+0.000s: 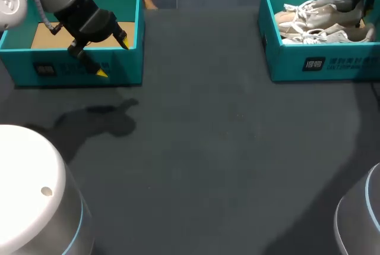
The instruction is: Take the shoe out of the shoebox, open the shoe tongue, remove and reinsert the insole, then place the shoe into the shoebox
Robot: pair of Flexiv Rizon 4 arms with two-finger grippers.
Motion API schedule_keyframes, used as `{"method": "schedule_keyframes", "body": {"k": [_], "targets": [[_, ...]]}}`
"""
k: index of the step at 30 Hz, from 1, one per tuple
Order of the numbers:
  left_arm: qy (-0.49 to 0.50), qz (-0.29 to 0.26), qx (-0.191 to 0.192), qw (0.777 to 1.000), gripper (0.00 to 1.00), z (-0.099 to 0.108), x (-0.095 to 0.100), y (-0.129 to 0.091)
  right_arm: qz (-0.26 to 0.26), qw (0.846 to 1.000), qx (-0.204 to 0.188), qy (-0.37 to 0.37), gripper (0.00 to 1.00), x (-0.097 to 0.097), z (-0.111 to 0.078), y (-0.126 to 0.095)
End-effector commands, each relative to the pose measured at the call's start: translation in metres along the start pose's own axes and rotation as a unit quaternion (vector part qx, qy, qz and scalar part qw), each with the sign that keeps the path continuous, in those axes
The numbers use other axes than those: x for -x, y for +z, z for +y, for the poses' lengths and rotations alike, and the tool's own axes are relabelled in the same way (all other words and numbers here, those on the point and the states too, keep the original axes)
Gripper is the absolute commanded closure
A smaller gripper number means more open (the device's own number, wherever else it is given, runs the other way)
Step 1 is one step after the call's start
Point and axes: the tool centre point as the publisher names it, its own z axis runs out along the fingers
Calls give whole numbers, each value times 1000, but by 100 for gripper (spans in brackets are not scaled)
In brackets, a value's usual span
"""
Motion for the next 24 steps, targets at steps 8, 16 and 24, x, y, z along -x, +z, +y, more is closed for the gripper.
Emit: {"method": "schedule_keyframes", "body": {"k": [8,16,24], "targets": [[0,0,1,1000,0,0,-1,0,5,1000,-10,2,69,-1,7,4],[0,0,1,1000,0,0,-1,0,11,1000,-3,4,60,-1,6,-3],[0,0,1,1000,0,0,-1,0,23,1000,11,18,51,2,2,-30]]}}
